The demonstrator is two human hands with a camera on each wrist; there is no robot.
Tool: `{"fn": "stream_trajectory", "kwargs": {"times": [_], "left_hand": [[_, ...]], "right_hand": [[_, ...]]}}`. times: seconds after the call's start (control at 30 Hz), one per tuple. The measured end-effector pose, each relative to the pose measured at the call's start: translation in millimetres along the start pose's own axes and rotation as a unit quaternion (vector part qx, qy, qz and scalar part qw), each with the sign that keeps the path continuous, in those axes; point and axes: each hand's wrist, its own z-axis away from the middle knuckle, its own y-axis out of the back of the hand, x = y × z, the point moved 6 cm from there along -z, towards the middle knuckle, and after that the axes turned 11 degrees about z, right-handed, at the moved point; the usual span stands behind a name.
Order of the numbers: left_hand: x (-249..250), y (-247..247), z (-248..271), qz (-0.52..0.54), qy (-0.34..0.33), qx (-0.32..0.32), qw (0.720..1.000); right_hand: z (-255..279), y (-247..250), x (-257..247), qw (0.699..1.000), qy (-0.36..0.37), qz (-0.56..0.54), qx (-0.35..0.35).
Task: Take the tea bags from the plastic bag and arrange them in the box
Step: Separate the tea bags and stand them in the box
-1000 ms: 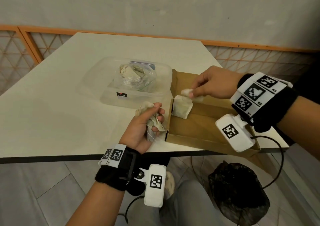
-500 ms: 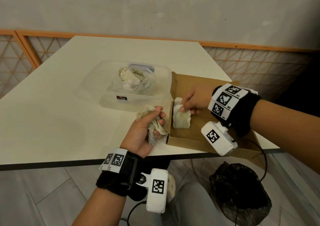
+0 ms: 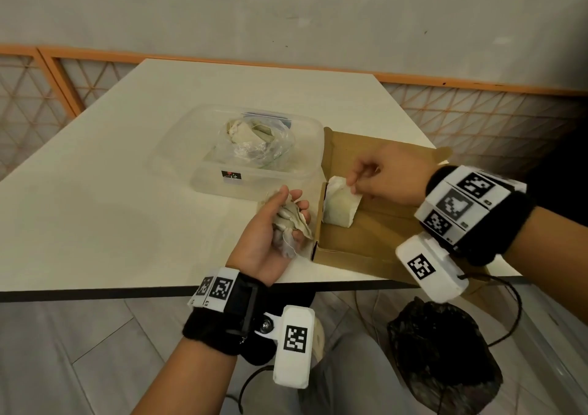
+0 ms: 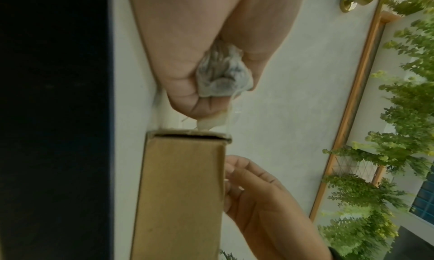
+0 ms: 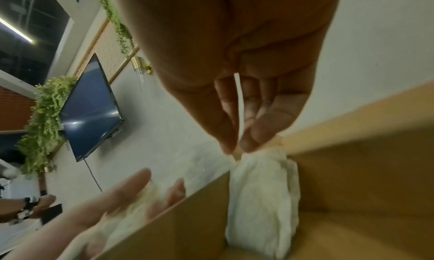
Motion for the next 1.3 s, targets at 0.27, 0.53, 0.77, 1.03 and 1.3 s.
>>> {"fn": "stream_trajectory", "kwargs": {"times": [0.27,0.53,0.77,1.03,1.3], "left_hand": [[-1.2,4.1,-0.1,0.119,0.044,-0.014,0.992],[1.0,2.5,7.2,0.136,0.056,-0.003,0.989],[-1.7,-1.9,6.0,0.077,0.04,-0.037,0.995],[-2.6,-3.1,4.4,0.015,0.016,-0.08,0.997],[-1.0,-4.6,7.9,0.014,0.003,-0.072,0.997]], "right_hand": [[22.1,-19.7,-52.0,0.993,0.082,-0.085,-0.019],[21.3,-42.9,-73.9,0.983,0.141,0.121,0.003],[11.2,-10.8,-47.1,0.988,0.068,-0.14,0.01],[5.0,-10.2,-42.8,0.979,0.049,-0.196,-0.024],[1.9,-31.7,-38.6,0.96,0.011,-0.268,-0.076]]}}
